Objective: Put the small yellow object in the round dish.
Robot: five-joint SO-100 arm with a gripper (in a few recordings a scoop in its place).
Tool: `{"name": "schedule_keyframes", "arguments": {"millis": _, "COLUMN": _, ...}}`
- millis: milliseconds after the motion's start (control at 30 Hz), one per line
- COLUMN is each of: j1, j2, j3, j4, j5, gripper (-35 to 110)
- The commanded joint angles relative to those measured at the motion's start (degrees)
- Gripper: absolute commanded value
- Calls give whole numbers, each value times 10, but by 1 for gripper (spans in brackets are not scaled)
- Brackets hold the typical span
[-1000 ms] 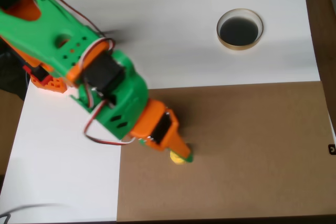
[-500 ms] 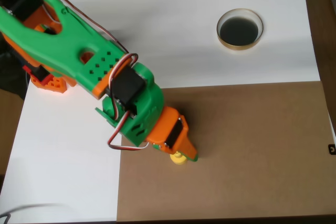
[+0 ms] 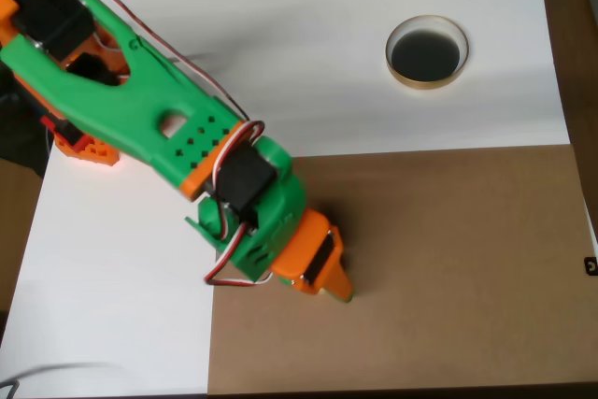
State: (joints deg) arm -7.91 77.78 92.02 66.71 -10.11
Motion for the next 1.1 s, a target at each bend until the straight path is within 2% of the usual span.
{"name": "schedule_keyframes", "arguments": {"millis": 0, "j1": -11, "j2": 16, "j3": -30, "j4": 12, "j5": 3, "gripper": 21}}
{"name": "schedule_keyframes", "arguments": {"millis": 600, "j1": -17, "j2": 3, "j3": 7, "j4": -17, "j5": 10, "gripper": 20}}
{"name": "schedule_keyframes", "arguments": {"millis": 933, "j1": -18, "j2": -8, "j3": 15, "j4": -27, "j5": 11, "gripper": 15}}
{"name": "schedule_keyframes", "arguments": {"millis": 1067, "j1": -18, "j2": -10, "j3": 18, "j4": -31, "j5": 8, "gripper": 8}}
